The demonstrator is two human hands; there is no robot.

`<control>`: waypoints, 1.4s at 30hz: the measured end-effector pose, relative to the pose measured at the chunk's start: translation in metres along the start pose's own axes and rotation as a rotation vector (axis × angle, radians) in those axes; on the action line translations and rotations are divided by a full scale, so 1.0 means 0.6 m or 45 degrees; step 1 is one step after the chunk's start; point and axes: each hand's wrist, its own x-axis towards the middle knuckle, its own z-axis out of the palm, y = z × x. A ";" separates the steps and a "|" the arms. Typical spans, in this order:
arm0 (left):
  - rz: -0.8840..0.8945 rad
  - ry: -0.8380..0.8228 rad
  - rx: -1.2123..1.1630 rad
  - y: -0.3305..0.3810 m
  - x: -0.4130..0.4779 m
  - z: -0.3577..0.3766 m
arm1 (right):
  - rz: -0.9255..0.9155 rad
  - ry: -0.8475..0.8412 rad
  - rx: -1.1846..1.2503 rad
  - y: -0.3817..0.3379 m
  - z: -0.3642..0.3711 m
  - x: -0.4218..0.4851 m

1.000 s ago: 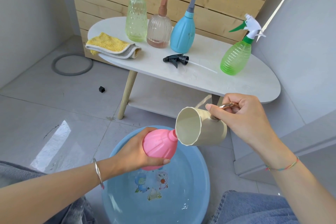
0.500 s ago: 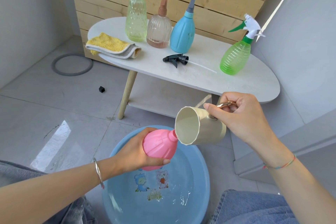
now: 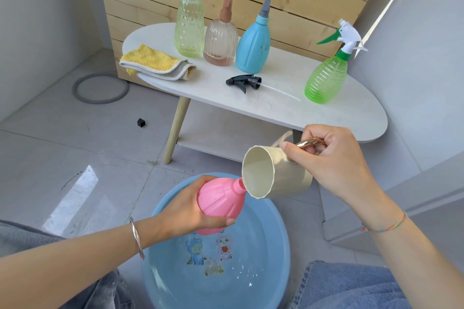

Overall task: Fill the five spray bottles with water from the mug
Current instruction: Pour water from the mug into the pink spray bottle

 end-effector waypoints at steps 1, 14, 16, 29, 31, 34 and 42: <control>0.000 0.001 -0.005 0.000 0.000 0.000 | -0.009 -0.001 -0.005 0.000 0.001 0.000; -0.013 -0.009 -0.020 0.004 -0.003 -0.001 | -0.087 -0.012 -0.026 -0.005 0.002 -0.003; -0.017 -0.003 -0.025 0.004 -0.003 -0.001 | -0.102 -0.015 -0.027 -0.005 0.002 -0.004; -0.005 -0.001 -0.026 0.002 -0.003 -0.002 | -0.193 -0.026 -0.067 -0.002 0.004 -0.004; -0.002 -0.008 -0.029 0.000 -0.002 -0.003 | -0.204 -0.033 -0.070 -0.001 0.004 -0.003; 0.003 -0.013 -0.036 -0.002 -0.001 -0.003 | -0.227 -0.042 -0.079 -0.001 0.005 -0.003; 0.008 -0.020 -0.033 -0.003 -0.002 -0.003 | -0.271 -0.067 -0.081 -0.006 0.006 -0.005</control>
